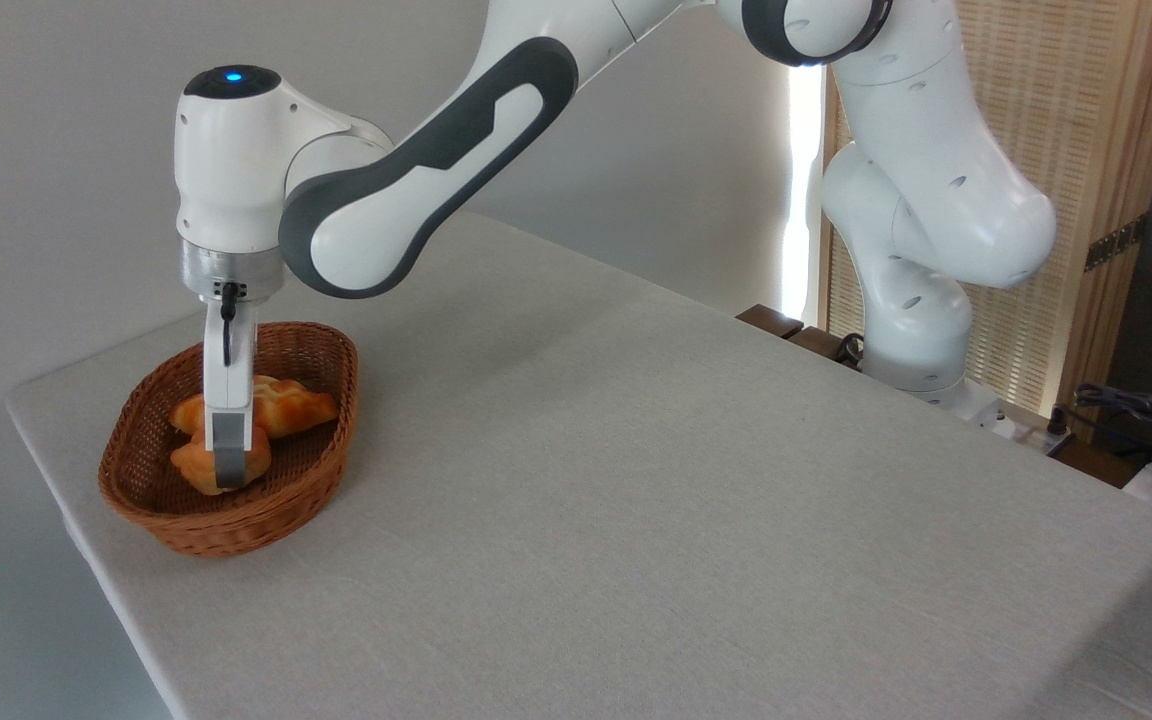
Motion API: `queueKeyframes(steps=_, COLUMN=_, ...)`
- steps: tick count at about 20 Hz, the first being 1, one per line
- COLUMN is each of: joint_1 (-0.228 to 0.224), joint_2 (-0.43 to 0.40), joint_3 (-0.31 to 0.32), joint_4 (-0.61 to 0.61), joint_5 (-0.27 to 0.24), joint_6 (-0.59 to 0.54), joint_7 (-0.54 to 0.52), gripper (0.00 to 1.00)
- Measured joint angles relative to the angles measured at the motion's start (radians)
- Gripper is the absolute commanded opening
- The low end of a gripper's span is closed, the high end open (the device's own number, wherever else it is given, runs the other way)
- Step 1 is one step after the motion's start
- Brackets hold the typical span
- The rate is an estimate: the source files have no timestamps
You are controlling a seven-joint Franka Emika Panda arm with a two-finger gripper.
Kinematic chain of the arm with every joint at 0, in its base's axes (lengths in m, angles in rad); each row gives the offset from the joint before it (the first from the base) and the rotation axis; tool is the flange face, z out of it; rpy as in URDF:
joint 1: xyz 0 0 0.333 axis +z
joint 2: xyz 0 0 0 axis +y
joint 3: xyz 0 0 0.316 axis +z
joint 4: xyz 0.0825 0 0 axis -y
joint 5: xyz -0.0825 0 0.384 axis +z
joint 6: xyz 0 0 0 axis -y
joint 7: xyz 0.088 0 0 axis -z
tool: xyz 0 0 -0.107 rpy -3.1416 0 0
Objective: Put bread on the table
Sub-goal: 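Close the gripper on the round bread roll inside the basket, then lift the roll out of the basket and lower it onto the table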
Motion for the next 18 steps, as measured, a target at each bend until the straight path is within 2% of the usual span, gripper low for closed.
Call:
queueKeyframes(steps=6, joint_1=0.0, joint_2=0.001, joint_3=-0.001, joint_4=-0.001, joint_5=0.027, joint_6=0.005, joint_7=0.007, gripper=0.16)
queueKeyframes(steps=11, joint_1=0.0, joint_2=0.001, joint_3=-0.004, joint_4=-0.001, joint_5=0.029, joint_6=0.008, joint_7=0.01, gripper=0.13)
queueKeyframes(steps=14, joint_1=0.0, joint_2=0.0, joint_3=-0.007, joint_4=-0.001, joint_5=0.029, joint_6=0.009, joint_7=0.01, gripper=0.09)
queueKeyframes(steps=18, joint_1=0.001, joint_2=-0.017, joint_3=-0.009, joint_4=0.006, joint_5=0.029, joint_6=0.01, joint_7=0.01, gripper=0.09)
